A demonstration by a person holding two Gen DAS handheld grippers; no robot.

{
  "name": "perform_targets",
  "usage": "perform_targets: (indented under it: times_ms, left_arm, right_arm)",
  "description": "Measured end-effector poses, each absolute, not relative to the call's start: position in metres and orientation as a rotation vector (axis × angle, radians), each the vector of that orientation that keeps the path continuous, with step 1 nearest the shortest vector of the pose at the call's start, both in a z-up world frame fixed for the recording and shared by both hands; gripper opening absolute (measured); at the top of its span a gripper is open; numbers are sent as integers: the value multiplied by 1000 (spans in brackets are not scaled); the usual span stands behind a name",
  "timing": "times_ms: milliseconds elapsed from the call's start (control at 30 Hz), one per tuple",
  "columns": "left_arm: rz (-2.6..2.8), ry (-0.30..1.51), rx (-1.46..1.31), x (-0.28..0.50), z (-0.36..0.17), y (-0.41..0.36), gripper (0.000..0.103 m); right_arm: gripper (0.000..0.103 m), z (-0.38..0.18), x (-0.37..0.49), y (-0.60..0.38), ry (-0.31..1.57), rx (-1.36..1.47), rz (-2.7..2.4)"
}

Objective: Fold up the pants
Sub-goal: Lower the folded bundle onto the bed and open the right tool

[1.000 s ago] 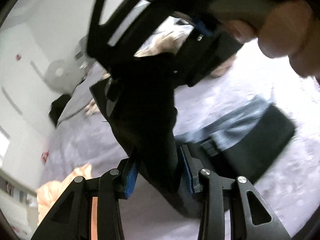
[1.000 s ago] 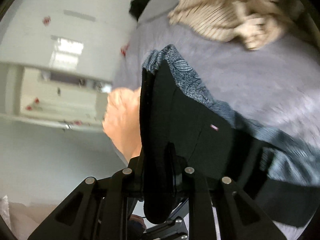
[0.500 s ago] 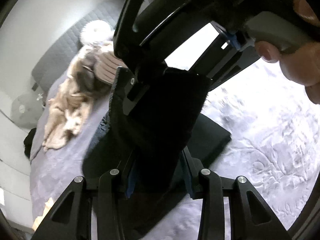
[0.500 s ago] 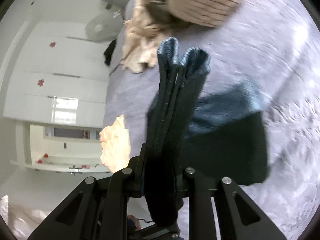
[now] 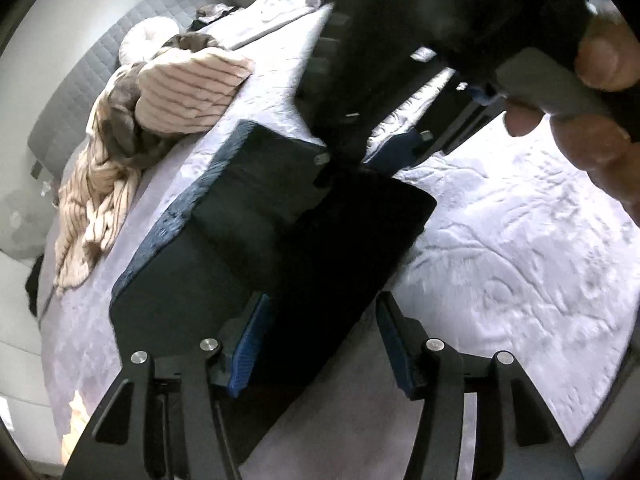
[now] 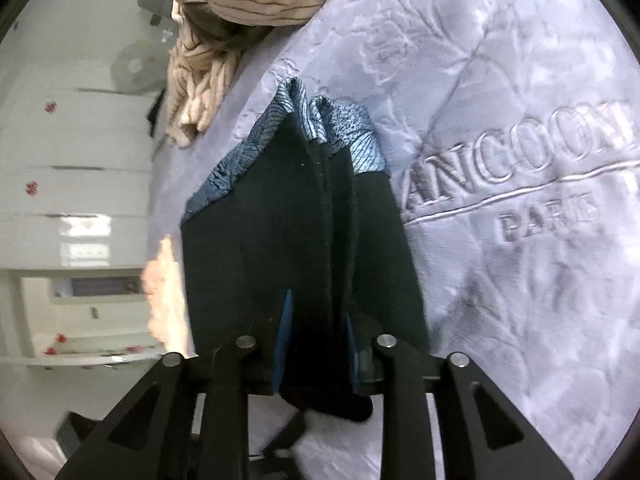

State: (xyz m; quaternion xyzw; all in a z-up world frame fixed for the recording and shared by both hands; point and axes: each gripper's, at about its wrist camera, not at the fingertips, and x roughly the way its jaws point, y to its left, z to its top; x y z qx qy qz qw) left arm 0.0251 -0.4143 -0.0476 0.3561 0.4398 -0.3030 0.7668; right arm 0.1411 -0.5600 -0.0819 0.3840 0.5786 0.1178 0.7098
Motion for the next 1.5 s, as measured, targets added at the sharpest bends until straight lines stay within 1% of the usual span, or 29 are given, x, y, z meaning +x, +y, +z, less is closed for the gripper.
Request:
perform_targets:
  times_ms: [33, 67, 100, 167, 233, 267, 300, 333, 433, 500, 600, 767, 1100, 1133, 1167, 1200, 1267, 1367, 1433, 1500]
  left_arm:
    - [-656, 965, 753, 27, -42, -407, 57]
    - [-640, 980, 725, 32, -34, -396, 57]
    - [-619, 992, 706, 36, -30, -387, 57]
    - [-559, 1027, 658, 47, -25, -369, 57]
    - [-471, 1086, 596, 63, -24, -346, 69]
    - [-436, 1106, 575, 68, -26, -337, 75]
    - [-387, 1137, 551, 76, -30, -325, 75]
    - [-359, 1165, 536, 81, -34, -318, 75]
    - [-282, 1265, 467, 87, -44, -297, 75]
    - [-262, 1292, 441, 85, -46, -291, 75]
    - [-239, 1323, 419, 81, -45, -291, 75]
    - [-221, 1360, 381, 76, -40, -291, 75]
    - [-188, 1367, 357, 73, -22, -292, 75]
    - [-184, 1362, 349, 74, -19, -292, 76]
    - [-179, 1356, 344, 76, -16, -291, 87]
    - [-176, 1349, 339, 76, -14, -290, 95]
    - [-171, 1328, 333, 78, -8, -291, 95]
    - [-162, 1326, 339, 80, -6, -293, 95]
    - [-160, 1330, 337, 80, -5, -294, 95]
    - [-156, 1333, 338, 80, -5, -294, 95]
  right_arm:
    - [41, -77, 140, -560, 1302, 816, 236]
    - [50, -76, 139, -559, 1316, 798, 221]
    - [51, -71, 135, -559, 1326, 772, 200]
    - [51, -62, 129, -560, 1327, 732, 166]
    - [51, -52, 120, -562, 1314, 688, 123]
    - [49, -48, 119, -560, 1309, 675, 118]
    - [44, -41, 116, -556, 1297, 652, 116]
    - [42, -36, 115, -552, 1287, 627, 113]
    - [41, -22, 111, -537, 1260, 544, 108]
    - [41, -17, 111, -526, 1250, 514, 125]
    - [41, -24, 112, -515, 1279, 515, 155]
    - [41, -46, 117, -511, 1347, 514, 143]
    - [42, -42, 102, -517, 1360, 551, 159]
    - [42, -40, 99, -519, 1359, 558, 159]
    - [43, -39, 97, -520, 1357, 564, 158]
    - [46, -38, 94, -521, 1355, 569, 157]
    - [52, -36, 91, -524, 1352, 578, 155]
    - [54, -33, 87, -528, 1347, 581, 154]
    - [58, -32, 86, -530, 1351, 582, 151]
    - [66, -32, 87, -531, 1353, 579, 150]
